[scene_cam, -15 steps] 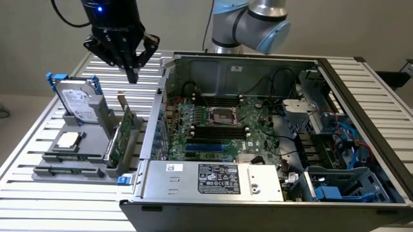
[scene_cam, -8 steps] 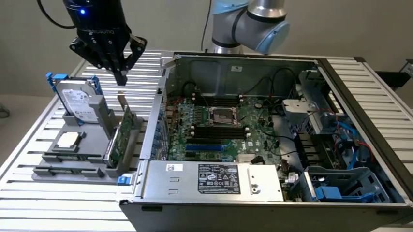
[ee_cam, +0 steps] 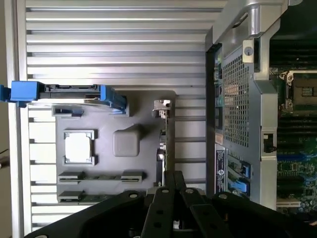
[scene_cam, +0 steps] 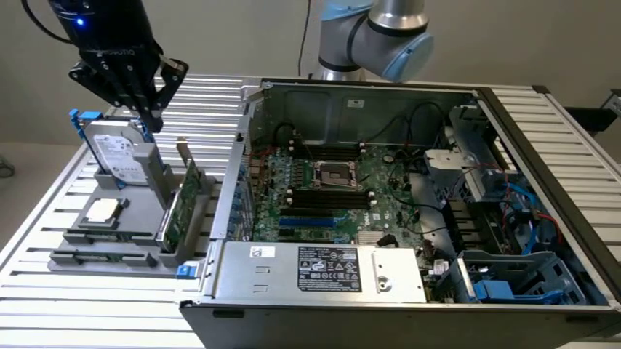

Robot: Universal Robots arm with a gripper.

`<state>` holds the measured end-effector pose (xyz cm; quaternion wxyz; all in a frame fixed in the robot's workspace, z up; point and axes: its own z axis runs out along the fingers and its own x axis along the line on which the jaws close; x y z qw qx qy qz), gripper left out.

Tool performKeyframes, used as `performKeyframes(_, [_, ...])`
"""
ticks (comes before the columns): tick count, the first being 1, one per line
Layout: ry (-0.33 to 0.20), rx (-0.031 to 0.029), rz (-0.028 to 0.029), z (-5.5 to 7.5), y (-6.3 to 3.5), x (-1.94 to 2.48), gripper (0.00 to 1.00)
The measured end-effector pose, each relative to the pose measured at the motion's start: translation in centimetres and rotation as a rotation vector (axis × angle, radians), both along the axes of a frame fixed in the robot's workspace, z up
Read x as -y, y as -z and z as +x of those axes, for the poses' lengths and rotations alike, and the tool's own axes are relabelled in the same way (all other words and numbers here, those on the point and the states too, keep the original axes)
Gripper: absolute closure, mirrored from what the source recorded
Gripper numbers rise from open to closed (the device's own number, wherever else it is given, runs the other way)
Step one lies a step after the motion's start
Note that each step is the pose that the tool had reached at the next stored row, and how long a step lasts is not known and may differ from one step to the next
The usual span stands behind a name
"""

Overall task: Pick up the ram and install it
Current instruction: 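Reach for the ram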

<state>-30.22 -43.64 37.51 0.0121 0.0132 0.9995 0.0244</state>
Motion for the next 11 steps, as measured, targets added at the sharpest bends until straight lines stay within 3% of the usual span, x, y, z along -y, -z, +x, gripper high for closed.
performKeyframes(5, [0.0, 0.0, 0.0, -1.6, 0.16, 0.59, 0.89])
performKeyframes(11, [0.0, -0.0001, 0.0, -2.6, 0.4, 1.85, 0.89])
